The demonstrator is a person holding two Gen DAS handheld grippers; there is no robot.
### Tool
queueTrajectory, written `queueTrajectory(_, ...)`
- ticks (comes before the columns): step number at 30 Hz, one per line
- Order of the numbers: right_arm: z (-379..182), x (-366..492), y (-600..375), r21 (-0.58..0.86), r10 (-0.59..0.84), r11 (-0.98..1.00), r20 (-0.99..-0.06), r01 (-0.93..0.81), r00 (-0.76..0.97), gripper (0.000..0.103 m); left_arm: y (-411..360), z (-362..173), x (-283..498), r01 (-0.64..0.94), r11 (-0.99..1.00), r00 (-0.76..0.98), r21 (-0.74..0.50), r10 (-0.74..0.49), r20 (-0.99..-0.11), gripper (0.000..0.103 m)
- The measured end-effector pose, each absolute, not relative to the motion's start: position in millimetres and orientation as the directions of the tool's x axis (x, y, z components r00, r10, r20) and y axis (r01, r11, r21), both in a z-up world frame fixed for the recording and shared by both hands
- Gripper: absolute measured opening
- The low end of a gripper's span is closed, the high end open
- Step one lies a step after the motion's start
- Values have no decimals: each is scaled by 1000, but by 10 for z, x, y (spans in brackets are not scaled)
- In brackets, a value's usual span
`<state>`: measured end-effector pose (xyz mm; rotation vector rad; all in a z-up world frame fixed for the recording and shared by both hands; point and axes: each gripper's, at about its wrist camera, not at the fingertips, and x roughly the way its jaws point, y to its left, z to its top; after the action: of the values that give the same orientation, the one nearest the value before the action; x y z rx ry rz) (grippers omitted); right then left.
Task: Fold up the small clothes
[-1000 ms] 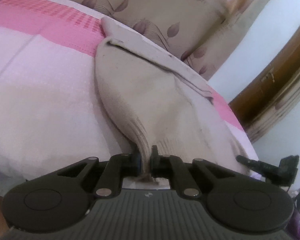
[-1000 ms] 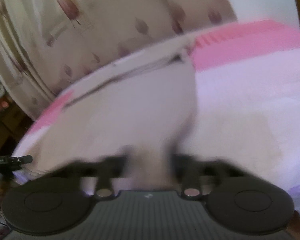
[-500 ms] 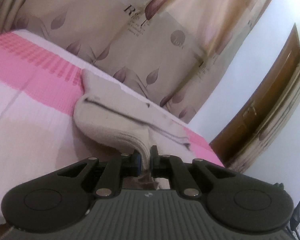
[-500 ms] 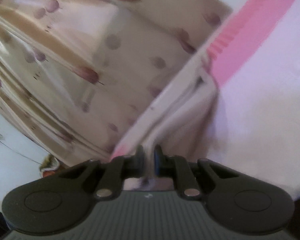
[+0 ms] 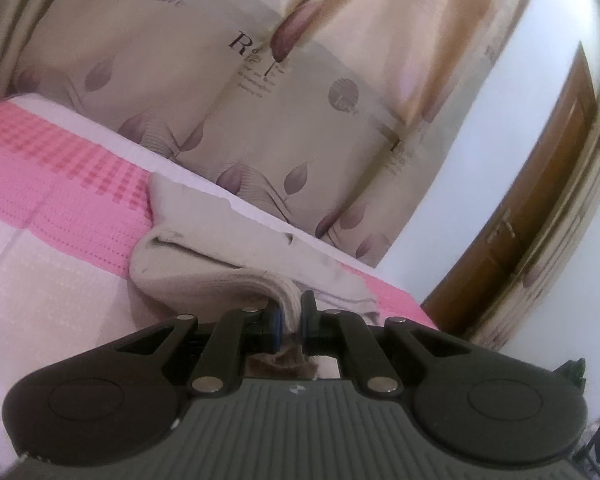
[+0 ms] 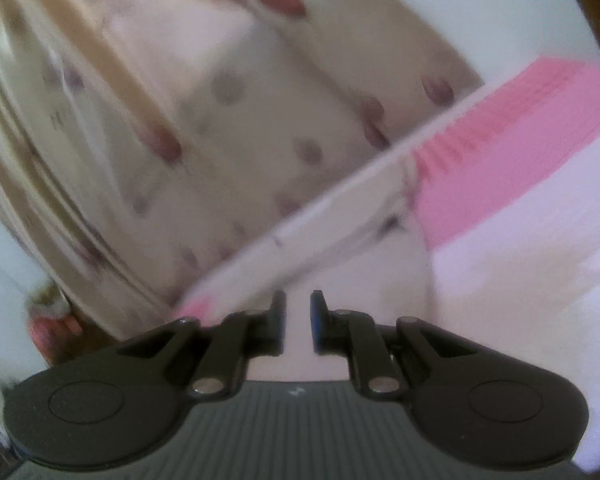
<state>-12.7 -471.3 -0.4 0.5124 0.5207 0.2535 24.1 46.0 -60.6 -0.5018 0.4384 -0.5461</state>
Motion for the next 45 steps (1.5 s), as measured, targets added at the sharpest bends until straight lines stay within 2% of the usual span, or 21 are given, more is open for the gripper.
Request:
queueTrajectory(3, -28, -254, -4544, 352, 263, 933, -517, -78, 814, 23, 456, -643, 199, 378, 741, 762, -555, -590, -268, 8)
queueTrajectory(4, -35, -316, -4467, 313, 244, 946, -528, -81, 813, 31, 457, -655, 186, 379, 741, 761, -555, -590, -269, 8)
queueTrajectory(5, -37, -378, -4389, 286, 238, 954, -529, -93, 815, 50, 461, -667, 178, 379, 740, 761, -555, -591, -269, 8)
queueTrajectory(6, -37, -441, -4303, 263, 234, 959, -525, -105, 818, 63, 465, -677, 172, 378, 741, 762, -555, -590, -268, 8)
queueTrajectory(7, -41, -508, -4195, 233, 223, 966, -520, -114, 825, 89, 474, -687, 160, 375, 741, 764, -556, -588, -268, 8)
queueTrajectory(8, -39, -571, -4091, 208, 211, 971, -511, -118, 833, 97, 480, -697, 151, 374, 740, 763, -559, -588, -267, 8)
queueTrajectory(13, -155, -577, -3702, 155, 188, 980, -524, -124, 831, 98, 510, -735, 143, 369, 741, 760, -561, -588, -277, 8)
queueTrajectory(16, -289, -418, -3604, 86, 85, 995, -583, -42, 808, 98, 544, -756, 138, 364, 738, 760, -568, -588, -276, 8)
queueTrajectory(19, -412, -327, -3762, 194, 132, 981, -593, -18, 794, 94, 573, -796, 147, 355, 737, 759, -575, -586, -283, 8)
queueTrajectory(21, -437, -345, -3898, 255, 170, 967, -566, -25, 807, 55, 589, -827, 164, 343, 735, 758, -585, -584, -290, 8)
queueTrajectory(22, -454, -334, -3977, 295, 183, 955, -566, -10, 804, 24, 601, -843, 177, 337, 731, 756, -593, -585, -292, 8)
queueTrajectory(23, -474, -337, -4088, 354, 210, 935, -556, 0, 804, 18, 607, -853, 191, 331, 726, 755, -603, -587, -292, 8)
queueTrajectory(28, -565, -430, -4536, 612, 320, 790, -469, 42, 823, 14, 614, -860, 204, 325, 720, 757, -613, -587, -288, 8)
queueTrajectory(34, -668, -445, -4700, 776, 399, 629, -362, 35, 843, 14, 599, -856, 218, 329, 716, 757, -615, -590, -282, 9)
queueTrajectory(38, -598, -368, -4732, 813, 424, 582, -304, 1, 853, 14, 605, -826, 228, 331, 713, 767, -619, -585, -264, 8)
queueTrajectory(45, -371, -128, -4756, 813, 436, 580, -256, -52, 863, 15, 594, -674, 301, 334, 722, 797, -606, -560, -227, 8)
